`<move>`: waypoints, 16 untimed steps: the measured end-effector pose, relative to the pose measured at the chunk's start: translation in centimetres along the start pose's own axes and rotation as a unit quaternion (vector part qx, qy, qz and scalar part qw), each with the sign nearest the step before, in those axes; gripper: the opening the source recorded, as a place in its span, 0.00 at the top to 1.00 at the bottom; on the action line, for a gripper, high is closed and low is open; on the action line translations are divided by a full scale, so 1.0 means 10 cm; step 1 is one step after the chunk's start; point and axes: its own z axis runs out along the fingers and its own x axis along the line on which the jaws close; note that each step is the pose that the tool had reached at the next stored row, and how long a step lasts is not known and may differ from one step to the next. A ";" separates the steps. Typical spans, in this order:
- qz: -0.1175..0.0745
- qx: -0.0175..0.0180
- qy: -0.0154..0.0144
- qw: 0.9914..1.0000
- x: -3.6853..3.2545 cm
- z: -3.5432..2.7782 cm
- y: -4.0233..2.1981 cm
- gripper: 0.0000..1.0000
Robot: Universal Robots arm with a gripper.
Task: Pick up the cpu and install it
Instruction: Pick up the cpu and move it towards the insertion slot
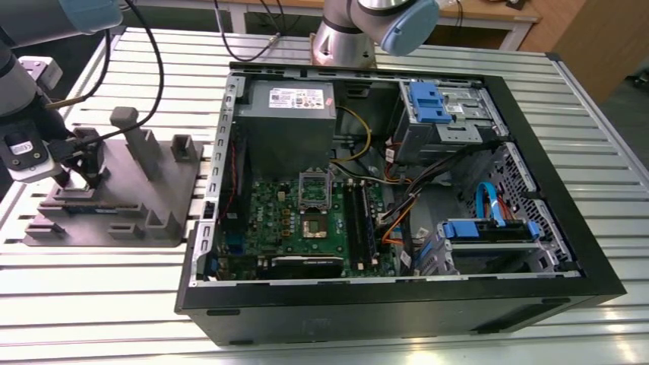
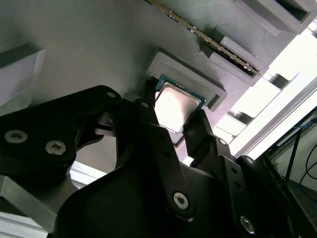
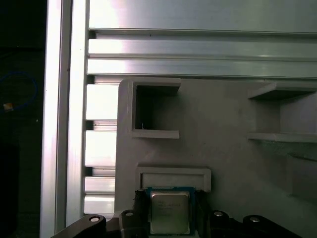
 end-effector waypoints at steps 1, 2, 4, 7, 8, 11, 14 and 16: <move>0.000 0.000 0.000 1.000 0.000 0.000 0.000 0.53; 0.000 0.000 0.000 1.000 -0.001 -0.001 0.000 0.53; 0.000 0.000 0.000 1.000 0.000 -0.013 0.000 0.53; 0.000 0.000 0.000 1.000 0.000 -0.037 0.001 0.53; 0.000 0.000 0.000 1.000 0.000 -0.052 0.002 0.53; 0.000 0.000 0.000 1.000 0.000 -0.098 0.004 0.53; 0.000 0.000 0.000 1.000 0.000 -0.146 0.005 0.53; 0.000 0.000 0.000 1.000 0.000 -0.174 0.006 0.53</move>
